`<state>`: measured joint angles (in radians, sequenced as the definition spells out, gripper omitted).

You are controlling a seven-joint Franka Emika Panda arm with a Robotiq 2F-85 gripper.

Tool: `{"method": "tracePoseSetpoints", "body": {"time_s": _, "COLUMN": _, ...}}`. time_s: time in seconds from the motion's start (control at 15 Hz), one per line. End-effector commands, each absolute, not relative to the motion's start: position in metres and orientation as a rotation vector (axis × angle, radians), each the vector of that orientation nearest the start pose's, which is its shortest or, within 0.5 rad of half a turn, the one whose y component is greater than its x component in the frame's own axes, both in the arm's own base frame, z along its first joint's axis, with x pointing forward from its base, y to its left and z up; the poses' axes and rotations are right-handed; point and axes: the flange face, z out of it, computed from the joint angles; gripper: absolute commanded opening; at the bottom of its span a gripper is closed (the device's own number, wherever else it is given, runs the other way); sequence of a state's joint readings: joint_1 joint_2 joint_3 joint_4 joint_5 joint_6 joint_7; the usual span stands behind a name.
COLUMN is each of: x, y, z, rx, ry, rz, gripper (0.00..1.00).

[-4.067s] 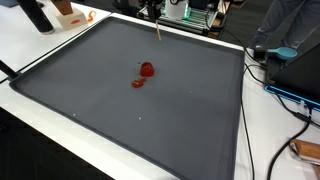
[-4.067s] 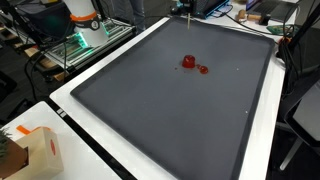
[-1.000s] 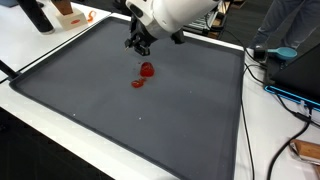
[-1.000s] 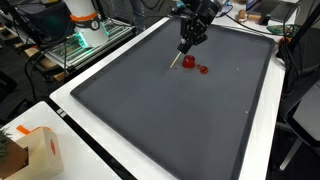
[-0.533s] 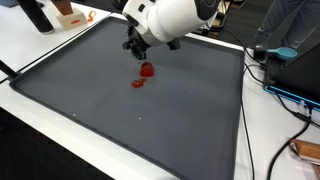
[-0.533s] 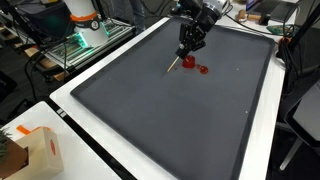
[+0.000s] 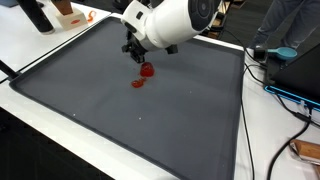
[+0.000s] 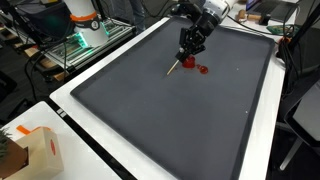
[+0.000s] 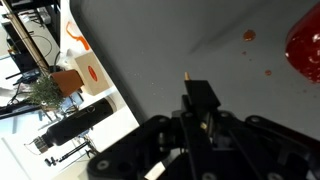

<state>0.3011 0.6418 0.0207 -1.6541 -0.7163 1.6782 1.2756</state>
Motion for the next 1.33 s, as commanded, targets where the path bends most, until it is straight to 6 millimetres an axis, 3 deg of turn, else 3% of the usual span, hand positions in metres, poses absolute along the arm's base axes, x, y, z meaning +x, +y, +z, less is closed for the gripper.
{"method": "tracePoseSetpoints", "body": {"time_s": 0.0, "x": 0.615, "y": 0.135, "z": 0.216, "rx": 2.130, "ry": -0.693, "rz": 0.056, "gripper": 0.03}}
{"method": "tracePoseSetpoints", "body": {"time_s": 0.53, "x": 0.615, "y": 0.127, "z": 0.211, "rx": 2.135, "ry": -0.678, "rz": 0.032, "gripper": 0.03}}
{"method": "tracePoseSetpoints", "body": {"time_s": 1.27, "x": 0.616, "y": 0.115, "z": 0.225, "rx": 2.215, "ry": -0.629, "rz": -0.002, "gripper": 0.03}}
